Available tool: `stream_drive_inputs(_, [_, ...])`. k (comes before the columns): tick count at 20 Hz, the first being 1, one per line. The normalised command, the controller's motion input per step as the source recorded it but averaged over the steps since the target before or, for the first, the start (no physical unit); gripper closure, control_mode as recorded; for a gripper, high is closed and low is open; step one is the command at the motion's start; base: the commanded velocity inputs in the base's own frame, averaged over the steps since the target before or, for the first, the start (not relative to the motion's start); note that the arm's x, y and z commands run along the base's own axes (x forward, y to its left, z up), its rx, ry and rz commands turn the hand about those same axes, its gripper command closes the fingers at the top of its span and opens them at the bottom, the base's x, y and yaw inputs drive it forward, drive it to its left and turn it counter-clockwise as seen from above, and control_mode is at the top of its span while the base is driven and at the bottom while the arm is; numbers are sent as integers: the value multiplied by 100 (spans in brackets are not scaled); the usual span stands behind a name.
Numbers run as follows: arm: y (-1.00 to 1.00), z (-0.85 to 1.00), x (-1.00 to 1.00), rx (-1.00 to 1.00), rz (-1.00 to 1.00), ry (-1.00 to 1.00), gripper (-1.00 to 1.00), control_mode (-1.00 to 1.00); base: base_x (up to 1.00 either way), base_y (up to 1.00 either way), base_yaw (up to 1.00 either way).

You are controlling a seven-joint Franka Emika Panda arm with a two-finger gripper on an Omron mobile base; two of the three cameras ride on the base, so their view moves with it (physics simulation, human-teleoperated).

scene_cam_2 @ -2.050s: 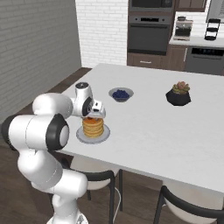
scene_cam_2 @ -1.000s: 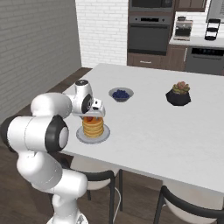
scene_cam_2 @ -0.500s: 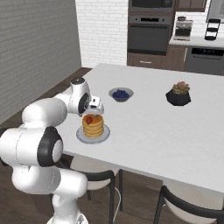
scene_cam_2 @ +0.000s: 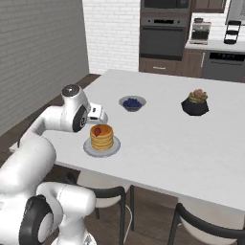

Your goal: Take the strawberry from the fridge and place it on top of the pancake, located on the dining counter.

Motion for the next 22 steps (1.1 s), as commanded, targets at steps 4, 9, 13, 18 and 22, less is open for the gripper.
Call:
stream_drive_inputs(4, [0,90,-92,1,0,-7,-100,-100,0,0,0])
stream_drive_inputs(9, [0,99,-92,0,0,-8,-100,-100,0,0,0])
stream_drive_inputs(13, [0,90,-96,0,0,-13,-100,-100,0,0,0])
stream_drive_inputs(18, [0,79,-95,0,0,-19,-100,-100,0,0,0])
stream_drive_inputs(22, [-2,68,-89,0,0,-18,-100,-100,0,0,0])
